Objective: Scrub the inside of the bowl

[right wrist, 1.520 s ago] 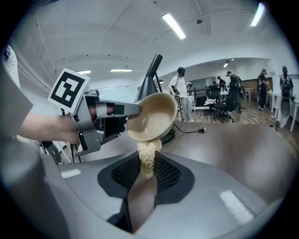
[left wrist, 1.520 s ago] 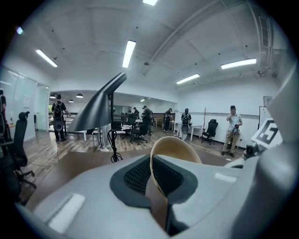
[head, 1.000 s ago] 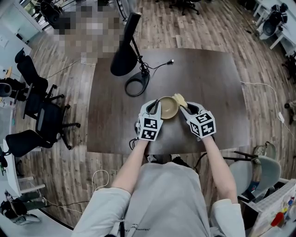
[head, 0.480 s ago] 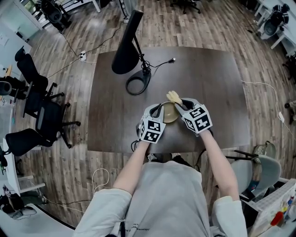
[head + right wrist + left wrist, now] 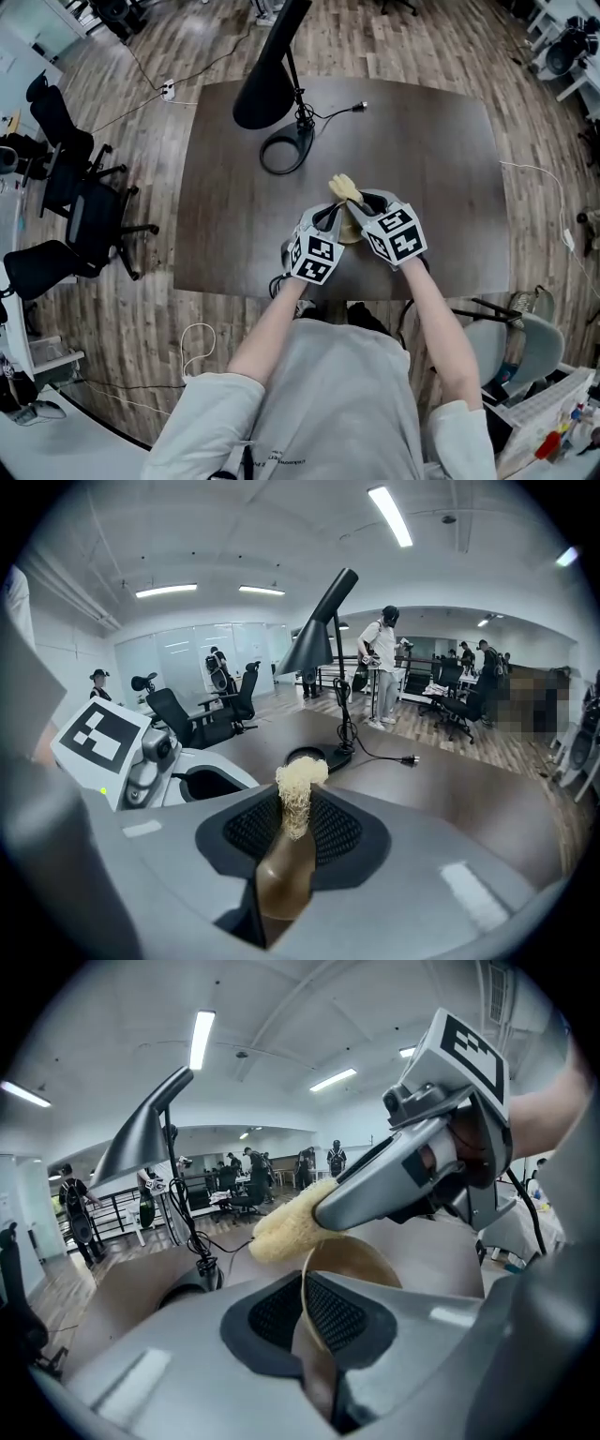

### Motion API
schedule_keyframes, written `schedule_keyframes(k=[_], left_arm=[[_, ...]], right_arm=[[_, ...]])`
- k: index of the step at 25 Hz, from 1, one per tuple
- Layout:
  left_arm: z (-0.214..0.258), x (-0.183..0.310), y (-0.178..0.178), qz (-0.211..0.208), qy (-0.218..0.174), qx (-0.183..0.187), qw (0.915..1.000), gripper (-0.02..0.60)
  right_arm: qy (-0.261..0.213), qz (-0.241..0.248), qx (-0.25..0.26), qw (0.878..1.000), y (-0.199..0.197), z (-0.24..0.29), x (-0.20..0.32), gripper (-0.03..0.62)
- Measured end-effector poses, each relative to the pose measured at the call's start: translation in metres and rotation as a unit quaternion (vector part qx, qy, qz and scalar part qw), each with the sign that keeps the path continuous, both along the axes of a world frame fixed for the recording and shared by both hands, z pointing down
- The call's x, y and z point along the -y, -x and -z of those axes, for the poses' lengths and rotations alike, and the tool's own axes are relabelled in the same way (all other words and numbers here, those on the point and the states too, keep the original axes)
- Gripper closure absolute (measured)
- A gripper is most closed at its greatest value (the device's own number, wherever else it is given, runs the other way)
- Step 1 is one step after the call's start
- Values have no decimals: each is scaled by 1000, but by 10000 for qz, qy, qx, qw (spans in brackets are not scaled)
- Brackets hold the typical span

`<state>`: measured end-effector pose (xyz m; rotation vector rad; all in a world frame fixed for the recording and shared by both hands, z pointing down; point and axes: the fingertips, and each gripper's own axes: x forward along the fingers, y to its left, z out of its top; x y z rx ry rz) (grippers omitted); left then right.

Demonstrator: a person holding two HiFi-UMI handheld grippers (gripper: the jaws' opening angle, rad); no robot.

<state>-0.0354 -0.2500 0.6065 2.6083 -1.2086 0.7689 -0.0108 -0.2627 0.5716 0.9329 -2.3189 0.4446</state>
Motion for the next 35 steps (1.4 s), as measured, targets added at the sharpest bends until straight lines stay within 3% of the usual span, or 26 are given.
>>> schedule_keyframes(k=[4,8,17,24,35], left_arm=[[-18,-5,5,17,177,-99,9998,566],[-39,-3,20,291,512,-346,9977,566],[-92,-7,43,473,1201,-125,9916,566],[-108,-2,50,877,1758,-324,9800,564],[-113,1,54,805,1631,-286,9829,534]], right_arm=[[237,211,89,9995,22,-16,-9,485],[503,266,254,9981,29,-30,-17,485],[561,-256,160,9980,14,-63,-33,485],[638,-721,323,9948,9,-94,-37,485],[580,-1023,272,9927,9,-108,-33,485]])
